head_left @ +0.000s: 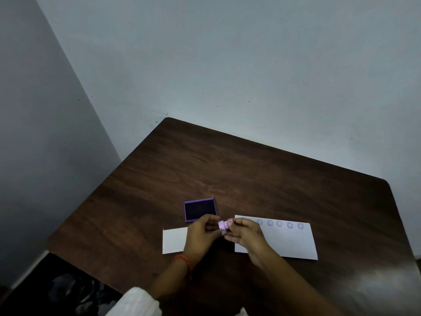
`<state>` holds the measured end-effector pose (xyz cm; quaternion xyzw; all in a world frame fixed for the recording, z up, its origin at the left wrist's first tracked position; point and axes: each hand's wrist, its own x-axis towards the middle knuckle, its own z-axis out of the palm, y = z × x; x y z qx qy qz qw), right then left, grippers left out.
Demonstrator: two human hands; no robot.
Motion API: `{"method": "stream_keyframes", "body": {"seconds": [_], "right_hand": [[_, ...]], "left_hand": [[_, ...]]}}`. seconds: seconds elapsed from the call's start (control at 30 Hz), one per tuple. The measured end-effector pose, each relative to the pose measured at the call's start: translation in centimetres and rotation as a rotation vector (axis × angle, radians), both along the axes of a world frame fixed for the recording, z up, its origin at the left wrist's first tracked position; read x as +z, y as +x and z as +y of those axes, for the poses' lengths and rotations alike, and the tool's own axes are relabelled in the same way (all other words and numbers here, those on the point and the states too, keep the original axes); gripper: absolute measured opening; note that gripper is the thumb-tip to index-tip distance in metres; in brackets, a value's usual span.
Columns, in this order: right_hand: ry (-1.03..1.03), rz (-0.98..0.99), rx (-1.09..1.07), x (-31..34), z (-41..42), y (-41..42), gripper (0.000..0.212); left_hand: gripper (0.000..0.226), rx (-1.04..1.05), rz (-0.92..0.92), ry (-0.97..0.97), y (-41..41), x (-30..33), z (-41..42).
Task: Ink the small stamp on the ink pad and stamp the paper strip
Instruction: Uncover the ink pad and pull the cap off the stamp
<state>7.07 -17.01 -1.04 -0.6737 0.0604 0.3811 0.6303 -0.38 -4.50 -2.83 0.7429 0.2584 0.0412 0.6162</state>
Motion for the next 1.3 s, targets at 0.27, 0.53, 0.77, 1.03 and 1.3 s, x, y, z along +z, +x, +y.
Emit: {"method": "stream_keyframes", "body": {"seconds": [0.27,0.53,0.77,1.03,1.3], "right_hand": [[-0.054,-0.043,0.023,0.3,-0.2,0.1,0.016],[0.006,-0.026,0.047,1.0,-0.5,0.5,0.011],[0.048,0.049,0.047,0.6,-1.0,1.0,0.006],[0.304,0.324,-0.137,0.4,-1.9,2.0,0.019],[0.504,0.513,-0.223,0.5,-2.3,1.8,0.019]], "left_hand": [[0.024,0.007,-0.034,-0.113,-0.5,0.8,0.2],[0.024,-0.017,-0.05,-0.113,-0.3,1.5,0.5],[0.023,-0.008,-0.022,-0.114,-0.2,1.4,0.4],[0.027,0.007,0.019,-0.169,0.0,1.2,0.7],[0.024,-0.205,0.147,0.129,-0.1,-0.7,-0.2]]}}
